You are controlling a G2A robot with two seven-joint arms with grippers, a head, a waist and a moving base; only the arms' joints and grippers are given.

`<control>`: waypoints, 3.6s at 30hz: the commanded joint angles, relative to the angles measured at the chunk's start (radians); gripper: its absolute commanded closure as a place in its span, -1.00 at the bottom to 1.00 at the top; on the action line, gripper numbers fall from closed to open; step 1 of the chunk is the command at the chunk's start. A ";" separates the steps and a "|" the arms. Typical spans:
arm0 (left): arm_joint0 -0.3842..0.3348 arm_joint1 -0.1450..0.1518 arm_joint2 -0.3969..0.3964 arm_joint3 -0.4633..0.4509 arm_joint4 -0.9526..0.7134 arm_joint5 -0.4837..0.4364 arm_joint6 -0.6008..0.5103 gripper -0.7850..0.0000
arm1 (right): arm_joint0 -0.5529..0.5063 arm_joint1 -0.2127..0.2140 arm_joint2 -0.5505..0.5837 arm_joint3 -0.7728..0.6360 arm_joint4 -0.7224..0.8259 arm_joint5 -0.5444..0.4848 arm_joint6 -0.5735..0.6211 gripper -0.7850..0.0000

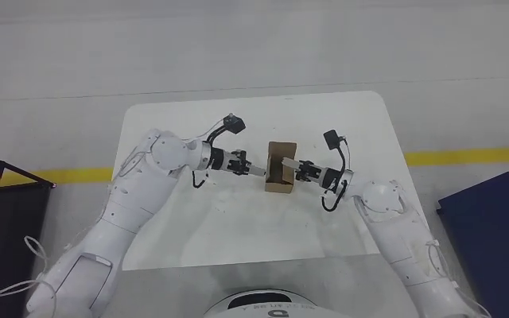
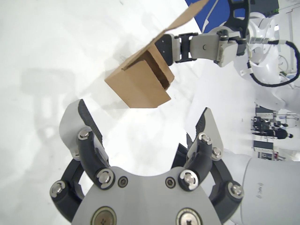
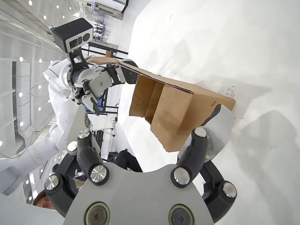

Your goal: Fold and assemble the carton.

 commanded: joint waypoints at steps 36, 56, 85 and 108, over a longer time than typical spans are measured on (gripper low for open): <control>-0.174 -0.082 0.191 0.305 -0.063 0.075 0.038 -0.78 | -0.029 0.019 -0.004 -0.007 0.036 -0.076 0.020 -1.00; -0.250 -0.137 0.281 0.381 -0.056 0.093 0.021 -0.08 | -0.019 0.025 -0.041 -0.013 0.018 -0.072 0.026 -1.00; -0.182 -0.086 0.179 0.161 0.051 0.277 0.008 -1.00 | -0.065 0.043 0.022 -0.001 0.136 -0.257 -0.014 -1.00; -0.174 -0.057 0.076 0.237 -0.007 0.108 0.087 -1.00 | 0.010 0.043 -0.018 0.097 0.204 -0.262 0.053 -1.00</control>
